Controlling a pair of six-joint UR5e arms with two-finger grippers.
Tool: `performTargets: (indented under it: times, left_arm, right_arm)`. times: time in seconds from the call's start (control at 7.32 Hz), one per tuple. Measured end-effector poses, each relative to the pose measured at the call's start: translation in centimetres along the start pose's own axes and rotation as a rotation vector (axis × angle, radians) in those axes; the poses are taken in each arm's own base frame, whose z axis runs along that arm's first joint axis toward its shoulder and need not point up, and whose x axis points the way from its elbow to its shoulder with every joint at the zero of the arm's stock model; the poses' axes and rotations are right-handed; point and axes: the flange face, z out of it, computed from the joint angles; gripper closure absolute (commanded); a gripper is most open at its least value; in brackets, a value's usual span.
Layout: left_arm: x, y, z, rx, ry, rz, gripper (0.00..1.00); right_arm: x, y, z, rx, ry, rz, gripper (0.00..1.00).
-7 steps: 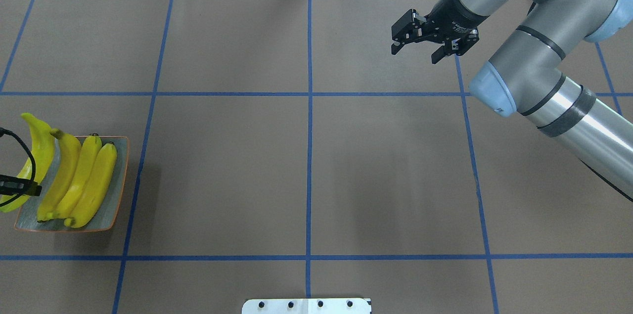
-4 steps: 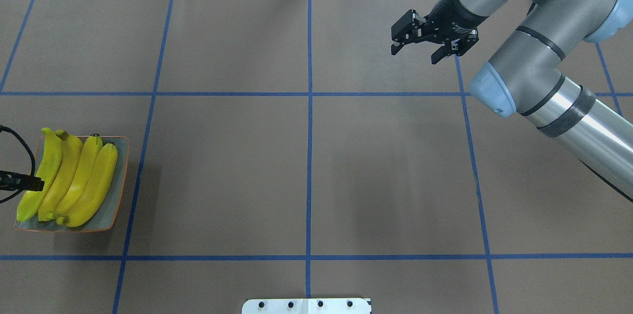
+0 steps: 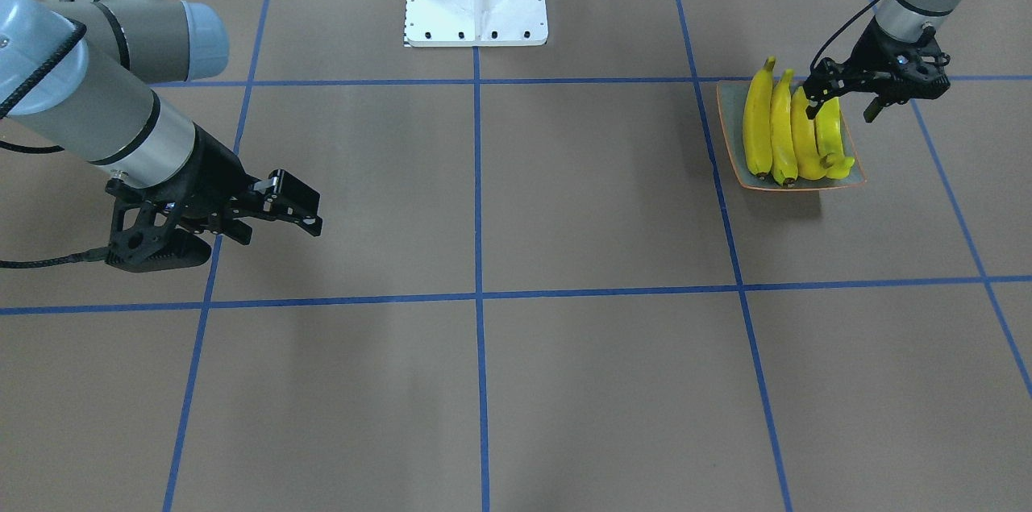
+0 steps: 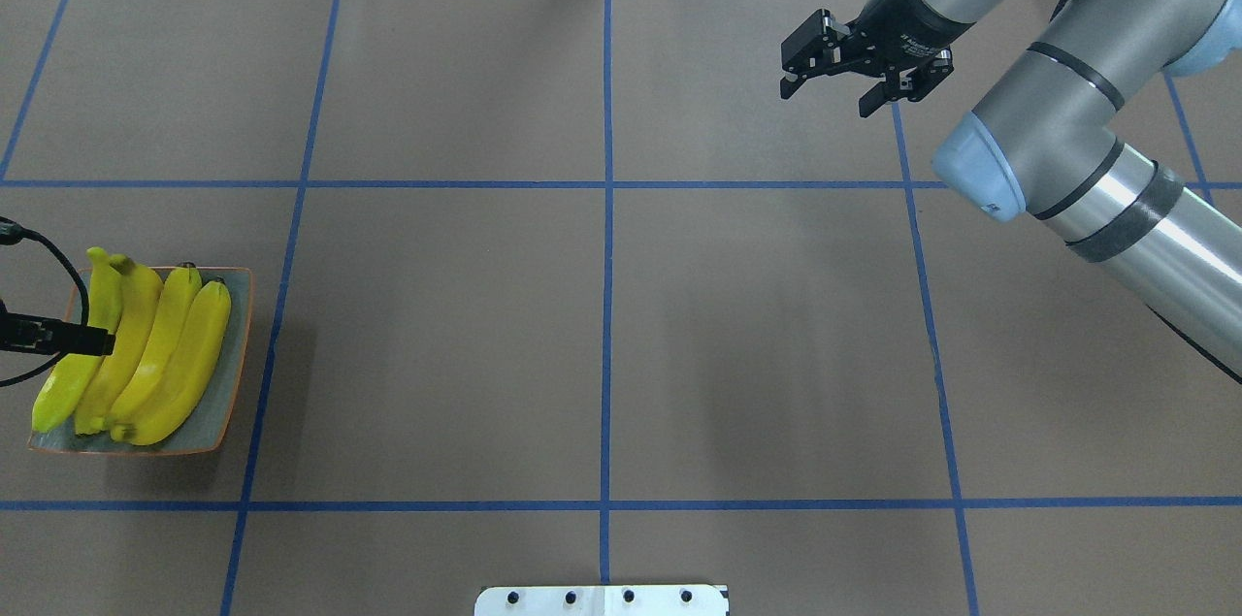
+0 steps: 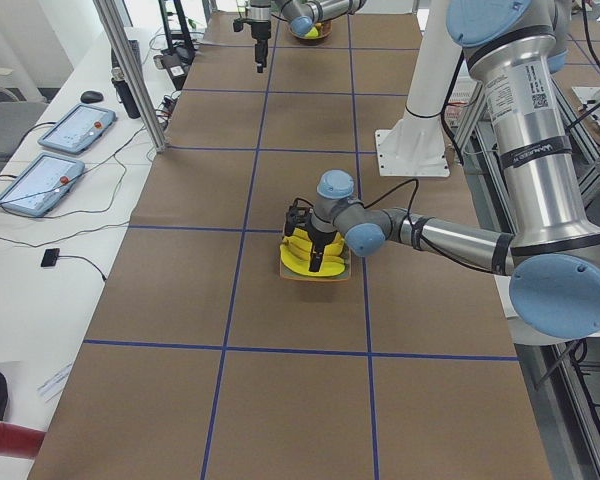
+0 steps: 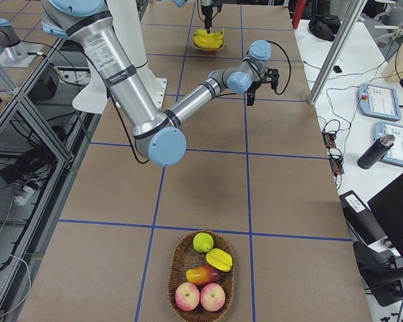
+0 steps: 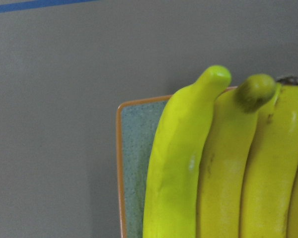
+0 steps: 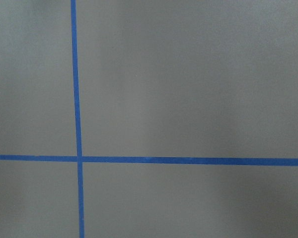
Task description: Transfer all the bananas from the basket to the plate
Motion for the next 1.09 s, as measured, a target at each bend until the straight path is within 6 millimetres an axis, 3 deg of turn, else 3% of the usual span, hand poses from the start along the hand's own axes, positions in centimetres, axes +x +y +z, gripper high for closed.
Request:
performTargets:
  times: [0.27,0.55,0.82,1.09]
  left_arm:
    - [2.0,-4.1,-2.5,-0.013,0.043,-0.058,0.01]
    - [5.0,-7.6,-5.1,-0.026,0.041,-0.069,0.01]
    - [5.7,-11.4,-7.5,-0.02,-0.003,0.012,0.01]
    - [4.0,-15.7,-9.5,-0.007,-0.056,0.064,0.01]
  right_arm:
    - [3.2,-1.2,-1.2,0.019,0.022,0.003,0.0]
    - [9.6,-2.5,-2.1,0.031,0.072,-0.041,0.0]
    - [19.6,-3.2,-3.1,0.026,0.146,-0.103,0.0]
    - [31.6,-2.9,-5.3,0.01,0.216,-0.139,0.0]
